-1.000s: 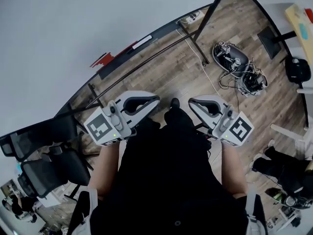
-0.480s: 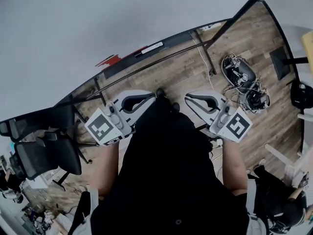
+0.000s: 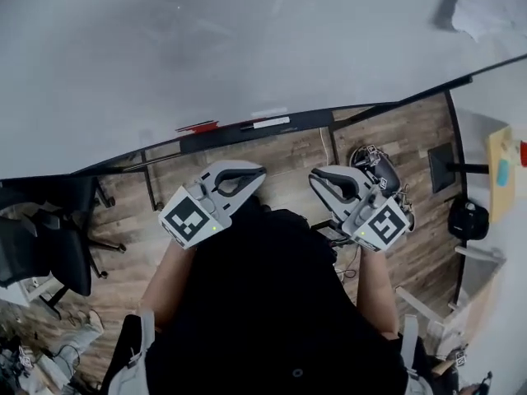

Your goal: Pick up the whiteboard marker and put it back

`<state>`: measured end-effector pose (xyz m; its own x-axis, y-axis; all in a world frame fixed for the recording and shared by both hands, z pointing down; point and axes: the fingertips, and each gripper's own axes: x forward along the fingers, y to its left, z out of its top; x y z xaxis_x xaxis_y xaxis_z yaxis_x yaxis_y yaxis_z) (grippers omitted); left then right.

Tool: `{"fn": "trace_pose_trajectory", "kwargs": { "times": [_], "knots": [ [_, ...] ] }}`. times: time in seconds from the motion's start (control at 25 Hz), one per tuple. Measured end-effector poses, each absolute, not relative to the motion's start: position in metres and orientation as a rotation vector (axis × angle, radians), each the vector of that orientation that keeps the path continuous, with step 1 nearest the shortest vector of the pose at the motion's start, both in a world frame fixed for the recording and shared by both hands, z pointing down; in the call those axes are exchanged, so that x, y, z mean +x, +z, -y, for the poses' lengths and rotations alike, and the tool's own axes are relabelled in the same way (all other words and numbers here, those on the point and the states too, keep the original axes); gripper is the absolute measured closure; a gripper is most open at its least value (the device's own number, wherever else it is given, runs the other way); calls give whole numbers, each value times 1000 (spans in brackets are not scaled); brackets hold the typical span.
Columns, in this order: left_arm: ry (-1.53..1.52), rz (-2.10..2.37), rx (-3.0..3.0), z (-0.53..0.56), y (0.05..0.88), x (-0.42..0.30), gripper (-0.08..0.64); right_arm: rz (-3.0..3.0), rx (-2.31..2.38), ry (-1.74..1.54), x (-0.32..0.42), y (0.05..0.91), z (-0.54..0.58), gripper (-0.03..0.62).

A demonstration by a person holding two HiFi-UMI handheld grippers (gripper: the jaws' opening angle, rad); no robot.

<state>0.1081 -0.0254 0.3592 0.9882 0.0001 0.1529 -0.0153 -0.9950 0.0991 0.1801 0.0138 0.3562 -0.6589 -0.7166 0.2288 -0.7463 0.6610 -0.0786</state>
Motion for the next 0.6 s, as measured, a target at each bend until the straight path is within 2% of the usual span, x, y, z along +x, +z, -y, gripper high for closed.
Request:
{"fn": "trace_pose_trajectory", "kwargs": {
  "times": [0.28,0.6],
  "knots": [
    [254,51,3012,56,370,112,548,2544,1221,185,178,371,42,569],
    [354,177,2982,82,387,110,548,2413,966,96,165,415,77,569]
  ]
}}
